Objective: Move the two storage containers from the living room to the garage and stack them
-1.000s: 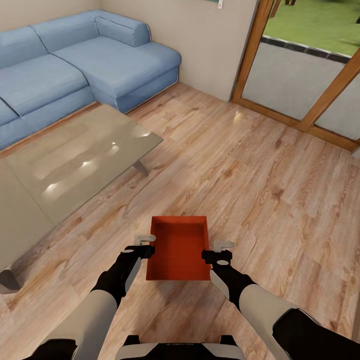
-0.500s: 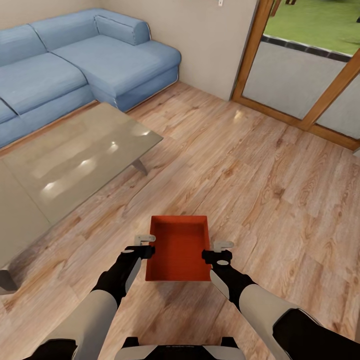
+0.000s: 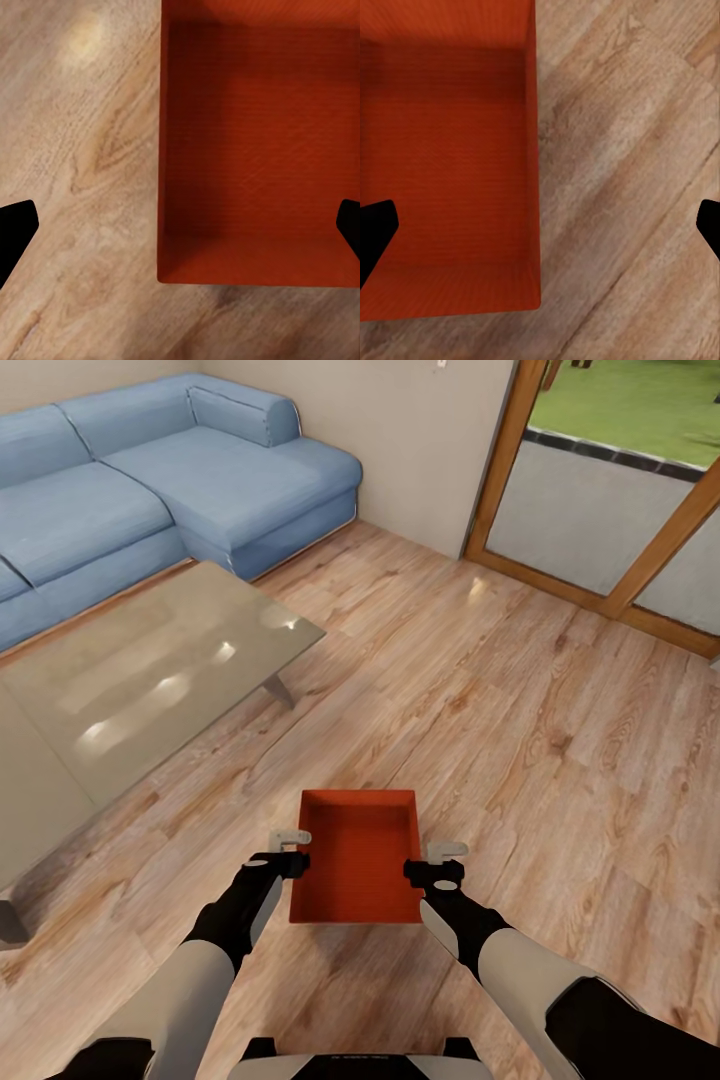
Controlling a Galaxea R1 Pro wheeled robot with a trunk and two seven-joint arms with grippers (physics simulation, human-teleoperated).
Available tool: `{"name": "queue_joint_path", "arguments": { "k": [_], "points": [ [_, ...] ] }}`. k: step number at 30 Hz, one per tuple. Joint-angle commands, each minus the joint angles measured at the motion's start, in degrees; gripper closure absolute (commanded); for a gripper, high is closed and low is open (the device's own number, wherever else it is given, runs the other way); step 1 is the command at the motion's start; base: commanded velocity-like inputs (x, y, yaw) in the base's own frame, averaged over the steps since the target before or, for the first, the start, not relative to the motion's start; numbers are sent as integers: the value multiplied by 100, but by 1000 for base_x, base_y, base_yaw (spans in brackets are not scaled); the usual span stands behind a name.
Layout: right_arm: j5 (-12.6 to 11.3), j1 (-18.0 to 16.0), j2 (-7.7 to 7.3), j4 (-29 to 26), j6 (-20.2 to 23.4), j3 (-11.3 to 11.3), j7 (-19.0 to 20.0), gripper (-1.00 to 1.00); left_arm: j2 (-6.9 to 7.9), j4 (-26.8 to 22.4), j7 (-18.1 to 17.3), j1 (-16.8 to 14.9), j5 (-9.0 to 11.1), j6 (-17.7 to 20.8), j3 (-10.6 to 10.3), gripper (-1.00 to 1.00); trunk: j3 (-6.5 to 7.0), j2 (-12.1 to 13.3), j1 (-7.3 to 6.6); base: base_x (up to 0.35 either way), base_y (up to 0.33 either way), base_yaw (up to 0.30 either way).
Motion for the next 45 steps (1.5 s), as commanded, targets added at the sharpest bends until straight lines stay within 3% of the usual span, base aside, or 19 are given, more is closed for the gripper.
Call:
{"name": "queue_joint_path", "arguments": {
  "k": [1, 45],
  "points": [
    [-54, -4, -2, -1, -8, 49, -31, -100, -6, -9, -4, -1, -37, 31, 23, -100, -22, -44, 23, 0, 0, 0],
    [-50, -4, 0, -1, -9, 49, -31, -100, 71, 28, -9, -1, -116, 30, 9, -100, -812, -1809, 989, 0, 0, 0]
  ]
}}
